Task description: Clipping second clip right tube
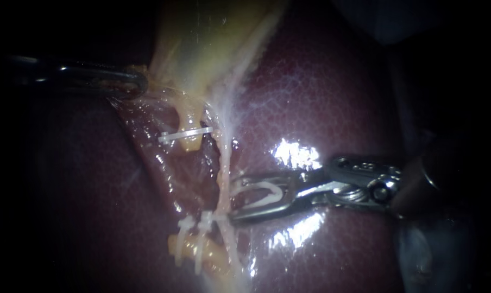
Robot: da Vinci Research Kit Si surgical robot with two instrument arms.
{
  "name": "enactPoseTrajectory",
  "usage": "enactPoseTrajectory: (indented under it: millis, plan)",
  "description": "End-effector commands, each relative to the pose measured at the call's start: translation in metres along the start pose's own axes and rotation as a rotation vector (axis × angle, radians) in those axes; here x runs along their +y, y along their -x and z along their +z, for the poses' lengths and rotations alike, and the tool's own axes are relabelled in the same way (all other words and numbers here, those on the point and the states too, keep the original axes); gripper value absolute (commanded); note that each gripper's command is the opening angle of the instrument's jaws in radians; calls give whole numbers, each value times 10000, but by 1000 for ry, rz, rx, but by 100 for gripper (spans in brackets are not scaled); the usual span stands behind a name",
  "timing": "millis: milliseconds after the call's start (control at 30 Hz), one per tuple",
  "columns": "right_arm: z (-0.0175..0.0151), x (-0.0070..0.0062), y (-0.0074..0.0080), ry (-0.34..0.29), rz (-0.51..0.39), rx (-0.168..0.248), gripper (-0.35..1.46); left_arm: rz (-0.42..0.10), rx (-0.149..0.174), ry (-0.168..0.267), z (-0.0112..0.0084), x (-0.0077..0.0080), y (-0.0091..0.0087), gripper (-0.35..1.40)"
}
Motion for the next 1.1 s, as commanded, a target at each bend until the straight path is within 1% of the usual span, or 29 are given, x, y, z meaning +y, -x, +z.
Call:
enactPoseTrajectory:
  millis: [33,167,233,333,467,500,700,833,933,1100]
  plan:
    - [4,0,0,-7,8,10,50,0,0,1,1,0,-1,-35]
    - [15,1,-3,-57,50,45,50,0,0,2,1,0,-1,-35]
    - [19,-1,-5,-91,69,72,50,0,0,2,1,0,-1,-35]
    - [24,-8,-7,-136,104,102,50,0,0,2,1,0,-1,-35]
    - [26,-23,-14,-192,131,133,50,0,0,2,1,0,-1,-35]
    - [26,-28,-17,-206,137,142,50,0,0,2,1,0,-1,-35]
    - [14,-57,-34,-240,147,159,49,0,0,1,0,1,-1,-35]
    - [4,-68,-42,-243,154,160,49,0,0,1,0,1,-1,-35]
    - [-1,-69,-45,-245,157,160,48,0,0,1,0,1,-1,-35]
    - [-3,-64,-45,-245,157,160,41,0,0,1,0,1,-1,-35]
